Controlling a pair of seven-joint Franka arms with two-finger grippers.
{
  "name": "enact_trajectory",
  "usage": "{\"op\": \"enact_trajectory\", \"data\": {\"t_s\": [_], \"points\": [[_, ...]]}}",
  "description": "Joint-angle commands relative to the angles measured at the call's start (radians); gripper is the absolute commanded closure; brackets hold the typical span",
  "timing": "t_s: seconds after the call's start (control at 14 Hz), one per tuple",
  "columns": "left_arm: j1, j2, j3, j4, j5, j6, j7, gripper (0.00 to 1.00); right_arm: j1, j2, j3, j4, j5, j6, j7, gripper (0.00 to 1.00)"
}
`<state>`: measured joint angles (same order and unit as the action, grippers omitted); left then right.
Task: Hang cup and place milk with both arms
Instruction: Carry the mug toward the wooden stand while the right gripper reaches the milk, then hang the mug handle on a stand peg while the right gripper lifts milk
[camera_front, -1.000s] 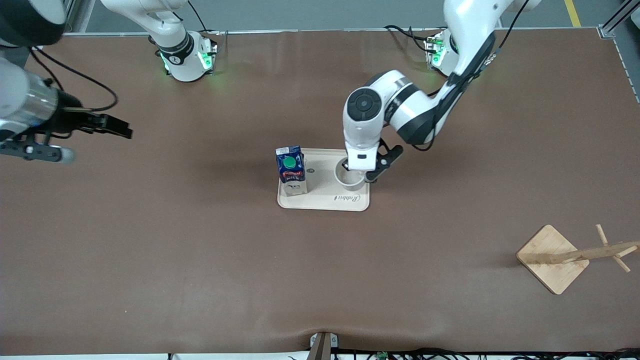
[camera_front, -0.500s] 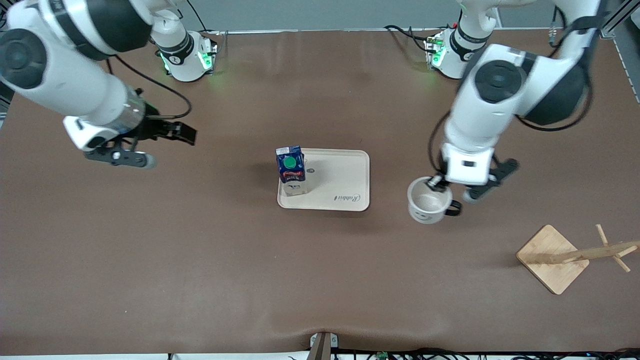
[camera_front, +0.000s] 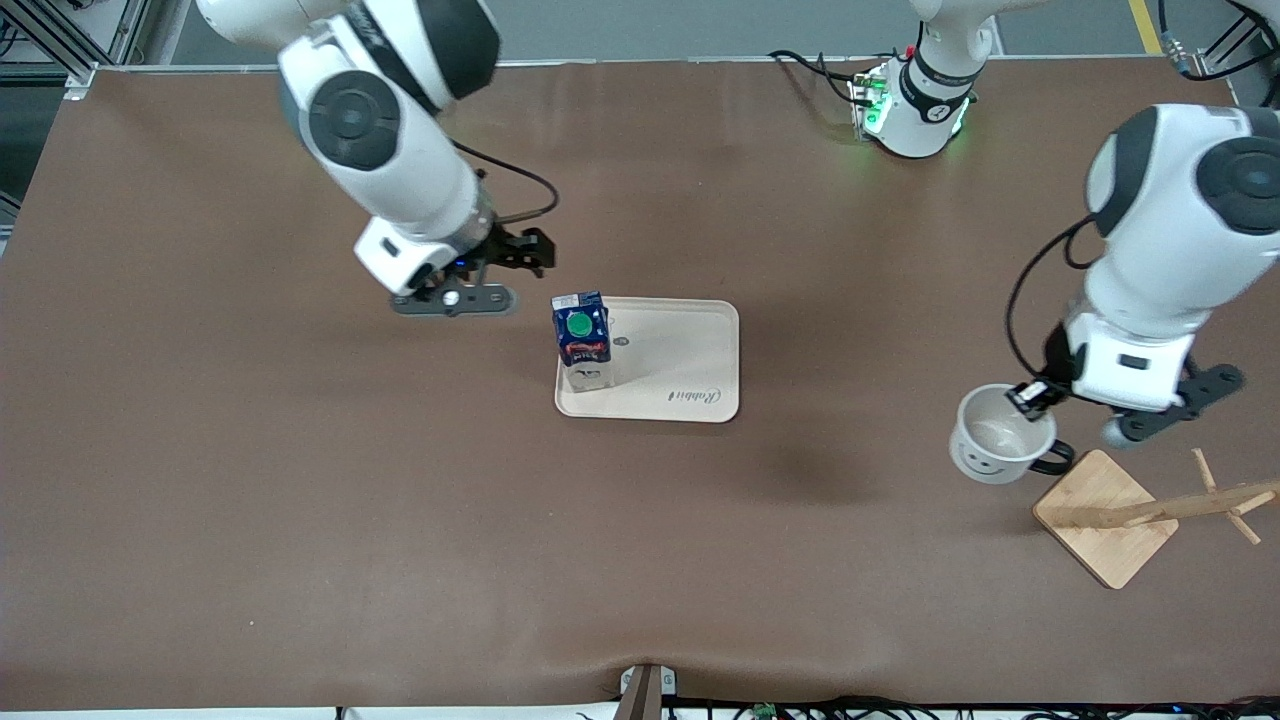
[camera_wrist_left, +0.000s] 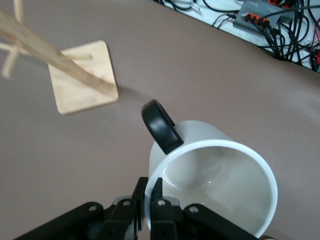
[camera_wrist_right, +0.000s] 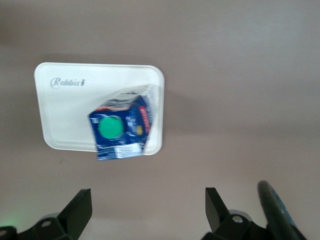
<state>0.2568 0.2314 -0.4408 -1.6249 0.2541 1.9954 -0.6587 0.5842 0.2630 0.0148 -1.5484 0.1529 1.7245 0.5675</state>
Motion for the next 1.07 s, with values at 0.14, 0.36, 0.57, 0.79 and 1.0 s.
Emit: {"op": "enact_trajectory", "data": {"t_s": [0.14,0.36,0.57,0.79,1.0], "points": [[0.129,-0.004,-0.009,0.063,0.01,-0.05,0.326,1.0,0.075,0.14,-0.015,0.037,-0.03,0.119,0.06,0.0],[0.228,0.014,-0.009,0.085,0.004,-0.049,0.56,1.0,0.111,0.174,-0.016,0.033,-0.041,0.135,0.061,0.0],[0.234,0.029,-0.009,0.102,0.01,-0.047,0.6,1.0,0.129,0.196,-0.015,0.033,-0.09,0.136,0.098,0.0],[0.252,0.039,-0.009,0.109,-0.006,-0.04,0.648,1.0,0.141,0.217,-0.015,0.03,-0.092,0.181,0.1,0.0],[0.246,0.042,-0.01,0.115,-0.023,-0.04,0.668,1.0,0.152,0.235,-0.015,0.028,-0.186,0.185,0.083,0.0]]}}
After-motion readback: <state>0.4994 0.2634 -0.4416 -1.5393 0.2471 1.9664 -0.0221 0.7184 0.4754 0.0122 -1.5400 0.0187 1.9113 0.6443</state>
